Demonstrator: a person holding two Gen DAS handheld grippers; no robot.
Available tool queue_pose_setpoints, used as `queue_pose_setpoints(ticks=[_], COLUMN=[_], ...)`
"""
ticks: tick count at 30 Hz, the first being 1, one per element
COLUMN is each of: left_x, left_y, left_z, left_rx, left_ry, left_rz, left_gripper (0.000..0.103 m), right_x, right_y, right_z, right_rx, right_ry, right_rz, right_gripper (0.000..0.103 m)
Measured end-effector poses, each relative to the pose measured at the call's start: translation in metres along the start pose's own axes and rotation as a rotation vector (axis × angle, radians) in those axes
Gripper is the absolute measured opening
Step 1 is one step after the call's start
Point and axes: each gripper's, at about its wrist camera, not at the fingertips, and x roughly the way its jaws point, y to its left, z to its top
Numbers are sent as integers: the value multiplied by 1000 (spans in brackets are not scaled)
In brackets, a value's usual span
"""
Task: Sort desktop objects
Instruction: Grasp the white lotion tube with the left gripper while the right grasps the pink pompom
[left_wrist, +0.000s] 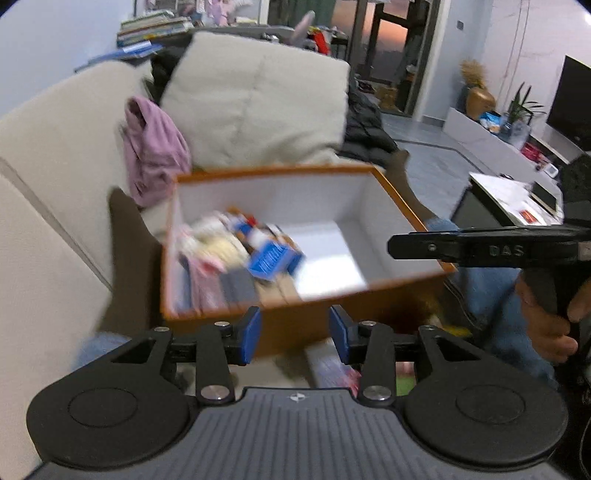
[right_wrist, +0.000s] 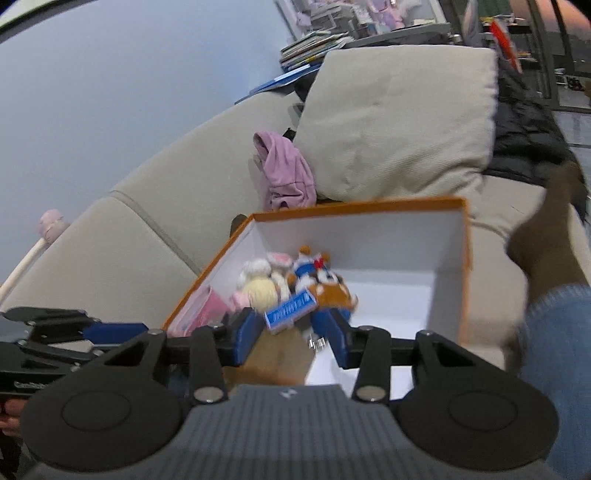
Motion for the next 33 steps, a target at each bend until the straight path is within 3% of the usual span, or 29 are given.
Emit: queue_pose_setpoints(ticks=[5, 12, 14, 23, 29, 33], left_x=[15, 55, 64, 91, 96, 91], left_y=[-9, -17, -15, -12, -15, -3], left_z=[-33, -69, -77, -94, -96, -99], left_rx=[-71, -81, -107, -169, -143, -195], left_ry=[65, 158, 182, 242, 211, 190], left_rz=[-10, 18, 3, -24, -19, -44], left_gripper=[47, 48, 52, 52, 55, 53], right_x=[-18, -2, 4, 22, 34, 44], right_y=[2, 9, 10, 0, -6, -8], right_z=[-57, -108, -113, -128, -128, -127], right_rx=[-3, 19, 5, -2, 27, 54], right_ry=[85, 231, 244, 312, 301, 300], right_rz=[-59, -31, -44, -58, -37, -21], right_gripper=[43, 48, 49, 53, 57, 58])
